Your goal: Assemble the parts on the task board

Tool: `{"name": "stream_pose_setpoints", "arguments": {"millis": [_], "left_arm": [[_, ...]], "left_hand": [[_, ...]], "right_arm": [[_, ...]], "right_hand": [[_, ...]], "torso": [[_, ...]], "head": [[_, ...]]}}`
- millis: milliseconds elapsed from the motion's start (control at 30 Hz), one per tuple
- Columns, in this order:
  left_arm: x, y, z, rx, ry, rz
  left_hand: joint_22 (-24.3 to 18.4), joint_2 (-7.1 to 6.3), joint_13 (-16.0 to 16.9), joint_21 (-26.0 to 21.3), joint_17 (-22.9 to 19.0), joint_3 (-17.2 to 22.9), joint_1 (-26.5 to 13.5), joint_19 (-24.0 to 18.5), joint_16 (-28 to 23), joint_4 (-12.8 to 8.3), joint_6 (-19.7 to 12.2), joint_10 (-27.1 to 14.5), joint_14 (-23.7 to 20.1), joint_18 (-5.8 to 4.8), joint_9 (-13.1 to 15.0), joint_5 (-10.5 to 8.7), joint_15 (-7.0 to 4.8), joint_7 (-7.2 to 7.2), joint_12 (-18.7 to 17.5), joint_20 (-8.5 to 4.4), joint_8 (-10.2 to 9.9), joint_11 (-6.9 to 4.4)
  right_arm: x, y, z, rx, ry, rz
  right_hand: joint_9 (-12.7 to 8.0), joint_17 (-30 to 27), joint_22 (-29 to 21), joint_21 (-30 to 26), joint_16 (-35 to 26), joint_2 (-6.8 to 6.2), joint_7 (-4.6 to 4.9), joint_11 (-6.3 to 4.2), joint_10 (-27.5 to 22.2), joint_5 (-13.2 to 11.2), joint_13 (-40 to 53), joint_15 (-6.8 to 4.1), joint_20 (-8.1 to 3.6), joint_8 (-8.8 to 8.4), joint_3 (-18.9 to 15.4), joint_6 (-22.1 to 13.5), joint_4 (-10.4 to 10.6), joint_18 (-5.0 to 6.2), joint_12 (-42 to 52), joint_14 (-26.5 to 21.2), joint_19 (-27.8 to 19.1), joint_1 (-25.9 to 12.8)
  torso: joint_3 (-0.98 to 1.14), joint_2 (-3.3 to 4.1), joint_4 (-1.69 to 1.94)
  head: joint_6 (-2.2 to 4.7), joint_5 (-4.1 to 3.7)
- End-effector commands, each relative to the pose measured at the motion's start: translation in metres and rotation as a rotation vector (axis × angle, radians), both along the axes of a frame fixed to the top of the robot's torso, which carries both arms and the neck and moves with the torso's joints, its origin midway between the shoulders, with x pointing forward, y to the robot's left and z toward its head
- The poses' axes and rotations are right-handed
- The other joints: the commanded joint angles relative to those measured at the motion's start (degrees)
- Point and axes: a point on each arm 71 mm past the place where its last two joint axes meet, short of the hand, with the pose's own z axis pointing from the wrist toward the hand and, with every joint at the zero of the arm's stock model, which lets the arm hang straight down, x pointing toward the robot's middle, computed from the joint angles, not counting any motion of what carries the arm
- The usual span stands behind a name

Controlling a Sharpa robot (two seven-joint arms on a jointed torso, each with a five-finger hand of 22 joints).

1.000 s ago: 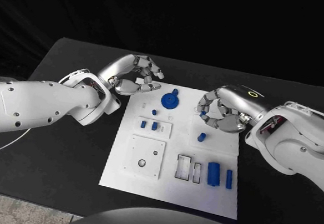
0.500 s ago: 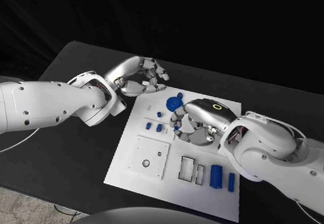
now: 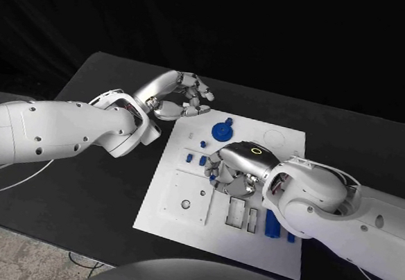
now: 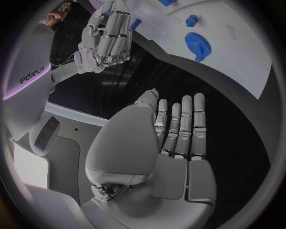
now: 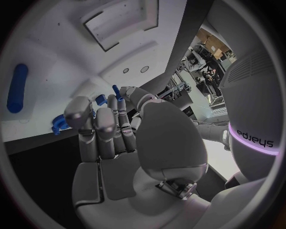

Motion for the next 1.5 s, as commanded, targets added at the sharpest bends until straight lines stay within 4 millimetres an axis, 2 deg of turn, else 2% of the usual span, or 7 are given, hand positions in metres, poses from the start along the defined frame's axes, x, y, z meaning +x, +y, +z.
{"name": "stream_pose_setpoints", "arguments": {"millis": [33,267,467,1500], "left_arm": [[-0.001,-0.003,-0.001,-0.009,0.009,-0.022],[-0.001,-0.003,-0.002,-0.009,0.016,-0.025],[-0.001,-0.003,-0.002,-0.008,0.020,-0.025],[-0.001,-0.003,-0.007,-0.002,0.049,-0.035]], "left_hand": [[0.1,0.72,-0.1,-0.2,-0.1,0.2,-0.1,-0.2,-0.3,-0.2,0.0,0.1,-0.3,0.60,-0.1,0.33,0.16,-0.04,0.3,0.37,0.3,0.36],[0.1,0.72,-0.1,-0.2,-0.1,0.2,-0.1,-0.2,-0.3,-0.2,0.0,0.1,-0.3,0.61,-0.1,0.33,0.16,-0.05,0.3,0.37,0.3,0.37],[0.1,0.77,-0.1,-0.2,-0.1,0.2,0.0,-0.1,-0.3,-0.2,0.0,0.1,-0.3,0.61,-0.1,0.37,0.16,-0.05,0.3,0.38,0.3,0.41],[0.2,0.85,-0.3,-0.3,-0.1,0.3,0.2,-0.1,-0.2,-0.3,-0.1,0.0,-0.2,0.65,-0.1,0.45,0.14,-0.05,0.3,0.39,0.3,0.53]], "right_arm": [[-0.002,0.002,-0.005,-0.020,-0.003,0.020],[-0.006,0.004,-0.012,-0.016,0.013,0.024],[-0.009,0.006,-0.015,-0.004,0.018,0.029],[-0.016,0.011,-0.032,0.014,0.036,0.041]], "right_hand": [[-0.1,-0.1,5.7,-0.2,-0.2,0.05,-0.06,0.07,0.4,-0.3,0.0,-0.14,-0.11,-0.40,-0.1,-0.3,-0.3,-0.07,-0.3,-0.4,-0.4,0.5],[-0.2,0.0,5.7,-0.1,-0.2,0.04,-0.05,0.09,0.4,-0.5,0.0,-0.12,-0.09,-0.55,-0.1,-0.3,-0.3,-0.08,-0.3,-0.4,-0.4,0.6],[-0.3,-0.1,5.7,-0.2,-0.2,0.04,-0.03,0.10,0.4,-0.7,-0.1,-0.11,-0.08,-0.76,-0.1,-0.2,-0.4,-0.08,-0.4,-0.4,-0.4,0.7],[-0.5,-0.4,5.7,-0.4,-0.4,0.14,-0.01,0.07,0.7,-1.1,-0.3,-0.13,-0.08,-1.25,0.1,0.2,-0.8,-0.03,-0.4,-0.6,-0.5,1.4]], "torso": [[-0.02,0.00,-0.02],[0.03,-0.09,0.02],[-0.02,-0.16,0.00],[-0.09,-0.27,0.01]], "head": [[0.00,0.07],[0.00,0.54],[0.00,0.86],[0.00,1.04]]}}
